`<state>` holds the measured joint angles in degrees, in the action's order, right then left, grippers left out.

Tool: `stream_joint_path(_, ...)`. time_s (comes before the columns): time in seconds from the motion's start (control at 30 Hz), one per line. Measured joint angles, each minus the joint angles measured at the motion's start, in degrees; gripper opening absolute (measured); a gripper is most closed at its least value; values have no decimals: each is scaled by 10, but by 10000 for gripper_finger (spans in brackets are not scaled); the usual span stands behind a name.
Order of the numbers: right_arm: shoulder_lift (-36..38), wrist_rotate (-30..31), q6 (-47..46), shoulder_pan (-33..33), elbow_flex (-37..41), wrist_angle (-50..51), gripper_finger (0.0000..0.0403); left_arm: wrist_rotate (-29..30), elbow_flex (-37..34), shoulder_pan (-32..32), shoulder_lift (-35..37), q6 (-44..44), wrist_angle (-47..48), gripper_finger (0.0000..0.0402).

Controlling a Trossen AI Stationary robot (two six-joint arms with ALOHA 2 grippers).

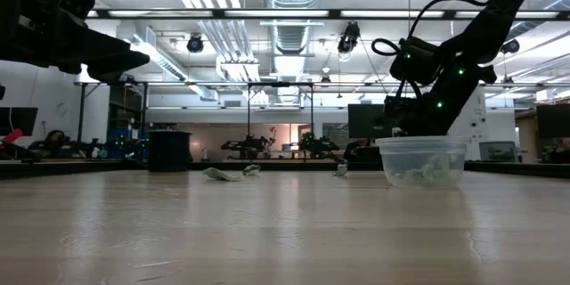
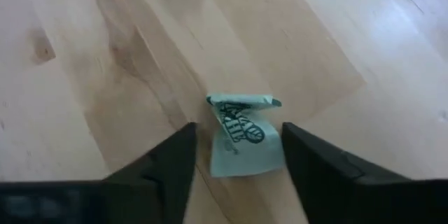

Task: Pick and place Stevia / Truvia into bins
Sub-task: Put the white stevia packet into the right transparent container

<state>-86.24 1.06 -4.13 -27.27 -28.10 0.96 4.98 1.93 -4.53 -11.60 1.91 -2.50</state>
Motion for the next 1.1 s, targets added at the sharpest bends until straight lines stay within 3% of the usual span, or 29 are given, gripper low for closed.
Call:
stream_joint_path(0.2, 0, -4, 25, 0, 0, 2, 33, 0, 0, 0, 0, 0, 0, 212)
stream_joint_path(0.23, 0, -5, 29, 0, 0, 2, 23, 0, 0, 0, 0, 0, 0, 212)
stream_joint_path(0.53, 20, -39, 40, 0, 2, 8, 8, 0, 0, 0, 0, 0, 0, 212)
stream_joint_path(0.63, 49, -65, 42, 6, 5, 35, 8, 0, 0, 0, 0, 0, 0, 212)
stream_joint_path(0.97, 178, -67, 44, 53, 6, 122, 8, 0, 0, 0, 0, 0, 0, 212)
stream_joint_path(1.1, 227, -104, 60, 85, 6, 125, 8, 0, 0, 0, -1, 0, 0, 212)
